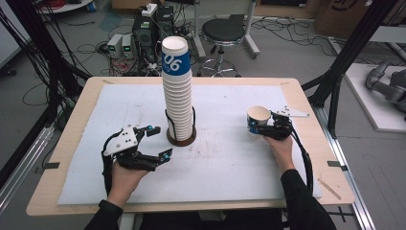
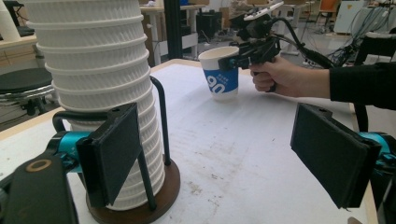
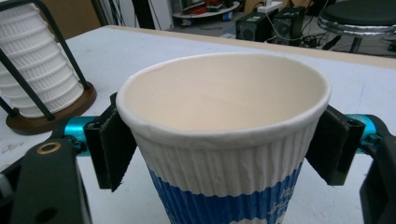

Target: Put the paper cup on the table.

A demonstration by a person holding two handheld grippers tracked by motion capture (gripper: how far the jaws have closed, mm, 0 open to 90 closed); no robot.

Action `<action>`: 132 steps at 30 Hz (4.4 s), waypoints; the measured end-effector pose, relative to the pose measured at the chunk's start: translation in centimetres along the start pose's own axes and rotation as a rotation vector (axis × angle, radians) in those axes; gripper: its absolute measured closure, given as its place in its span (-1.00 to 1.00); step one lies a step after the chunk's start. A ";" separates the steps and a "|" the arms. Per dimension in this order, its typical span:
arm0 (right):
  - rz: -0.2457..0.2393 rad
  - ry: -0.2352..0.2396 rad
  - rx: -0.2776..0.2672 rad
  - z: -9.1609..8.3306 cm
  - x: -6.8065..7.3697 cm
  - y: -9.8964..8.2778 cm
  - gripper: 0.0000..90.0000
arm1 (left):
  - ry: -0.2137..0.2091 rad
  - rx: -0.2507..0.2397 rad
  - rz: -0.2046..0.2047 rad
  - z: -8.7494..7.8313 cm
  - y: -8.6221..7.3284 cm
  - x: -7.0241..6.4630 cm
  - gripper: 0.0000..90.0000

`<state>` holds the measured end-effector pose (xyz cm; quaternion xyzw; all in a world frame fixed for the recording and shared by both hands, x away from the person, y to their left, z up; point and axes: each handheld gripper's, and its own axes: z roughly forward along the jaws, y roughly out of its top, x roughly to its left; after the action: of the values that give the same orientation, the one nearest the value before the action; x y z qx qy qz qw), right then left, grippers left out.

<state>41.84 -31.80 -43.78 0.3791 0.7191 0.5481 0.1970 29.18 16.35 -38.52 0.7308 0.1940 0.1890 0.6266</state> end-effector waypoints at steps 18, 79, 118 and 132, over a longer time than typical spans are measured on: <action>-0.032 -0.025 0.057 0.0 0.3 0.0 -0.61 | -0.005 0.009 0.004 0.2 0.0 -0.1 -0.64; -0.037 -0.014 0.110 -8.2 2.0 1.1 -0.71 | -0.033 0.013 0.004 1.1 0.4 -0.3 -0.64; -0.179 0.286 -0.097 -12.1 8.3 6.9 -0.71 | -0.115 -0.065 0.005 0.4 3.2 -1.7 -0.64; -0.175 0.298 -0.098 -12.0 8.2 6.9 -0.71 | -0.115 -0.064 -0.002 0.3 3.4 -1.4 -0.64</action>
<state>30.50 -32.44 -32.42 0.2195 0.7430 0.6134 0.1533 28.32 14.90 -35.28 0.7197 0.1520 0.1522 0.6601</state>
